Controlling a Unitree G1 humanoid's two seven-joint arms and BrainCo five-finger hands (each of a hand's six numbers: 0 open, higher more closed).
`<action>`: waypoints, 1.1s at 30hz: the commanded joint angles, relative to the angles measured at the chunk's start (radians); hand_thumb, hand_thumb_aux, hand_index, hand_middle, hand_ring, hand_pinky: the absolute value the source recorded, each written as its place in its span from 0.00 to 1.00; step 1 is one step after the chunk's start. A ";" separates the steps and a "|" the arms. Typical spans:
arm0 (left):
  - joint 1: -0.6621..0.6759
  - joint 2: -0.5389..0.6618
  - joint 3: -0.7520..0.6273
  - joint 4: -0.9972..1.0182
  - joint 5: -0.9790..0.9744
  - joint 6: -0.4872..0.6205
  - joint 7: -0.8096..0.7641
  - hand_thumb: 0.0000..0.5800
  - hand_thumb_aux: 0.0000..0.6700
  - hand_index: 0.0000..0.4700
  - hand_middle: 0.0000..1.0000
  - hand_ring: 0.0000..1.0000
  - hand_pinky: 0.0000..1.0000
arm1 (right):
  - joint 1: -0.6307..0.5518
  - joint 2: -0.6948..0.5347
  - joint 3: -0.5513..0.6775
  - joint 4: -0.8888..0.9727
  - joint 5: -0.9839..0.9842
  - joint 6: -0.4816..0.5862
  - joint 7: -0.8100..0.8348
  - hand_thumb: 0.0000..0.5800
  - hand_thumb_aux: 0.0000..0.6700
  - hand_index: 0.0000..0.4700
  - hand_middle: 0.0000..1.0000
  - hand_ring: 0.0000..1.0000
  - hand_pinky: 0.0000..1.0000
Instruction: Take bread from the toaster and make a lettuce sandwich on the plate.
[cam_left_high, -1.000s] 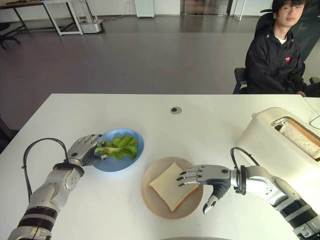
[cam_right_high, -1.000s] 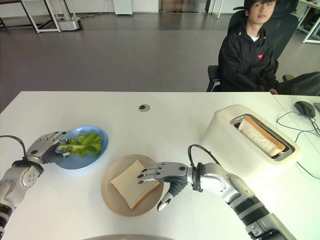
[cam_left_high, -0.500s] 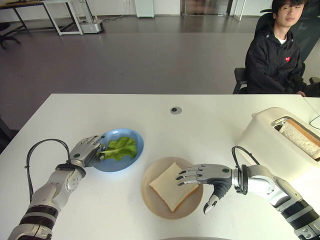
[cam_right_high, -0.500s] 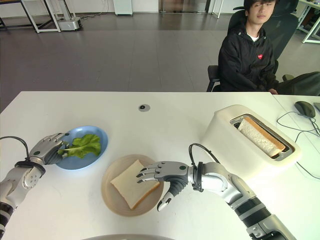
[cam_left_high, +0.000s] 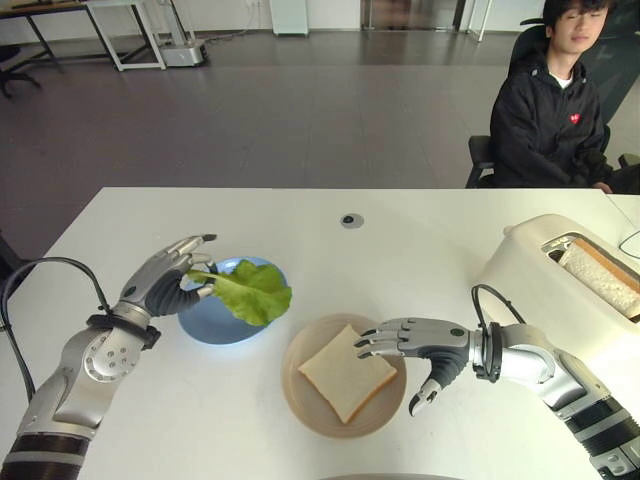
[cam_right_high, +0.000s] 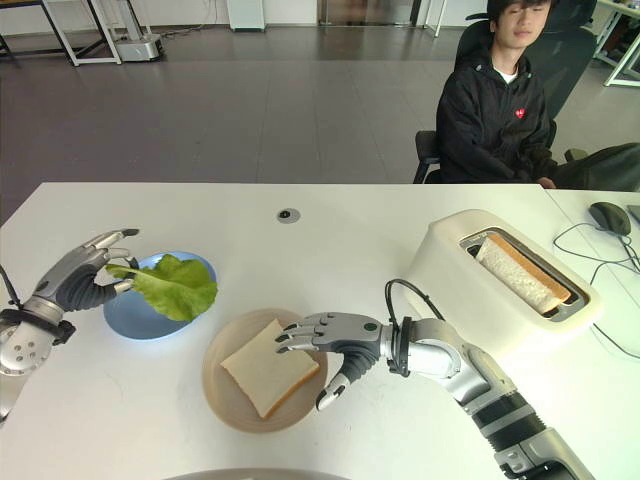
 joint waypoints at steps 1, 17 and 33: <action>0.021 -0.052 -0.065 -0.047 -0.097 -0.015 -0.129 1.00 1.00 1.00 0.00 0.00 0.00 | -0.029 -0.007 -0.039 0.034 -0.005 0.005 -0.015 0.00 0.00 0.00 0.00 0.00 0.00; -0.012 -0.288 -0.329 0.076 -0.128 -0.082 -0.361 1.00 1.00 1.00 0.00 0.00 0.00 | -0.129 -0.007 -0.079 0.227 -0.076 -0.028 -0.105 0.00 0.00 0.00 0.00 0.00 0.00; -0.005 -0.285 -0.305 0.092 -0.020 -0.085 -0.324 0.00 0.00 0.00 0.00 0.00 0.00 | -0.123 -0.007 -0.069 0.223 -0.071 -0.043 -0.097 0.00 0.00 0.00 0.00 0.00 0.00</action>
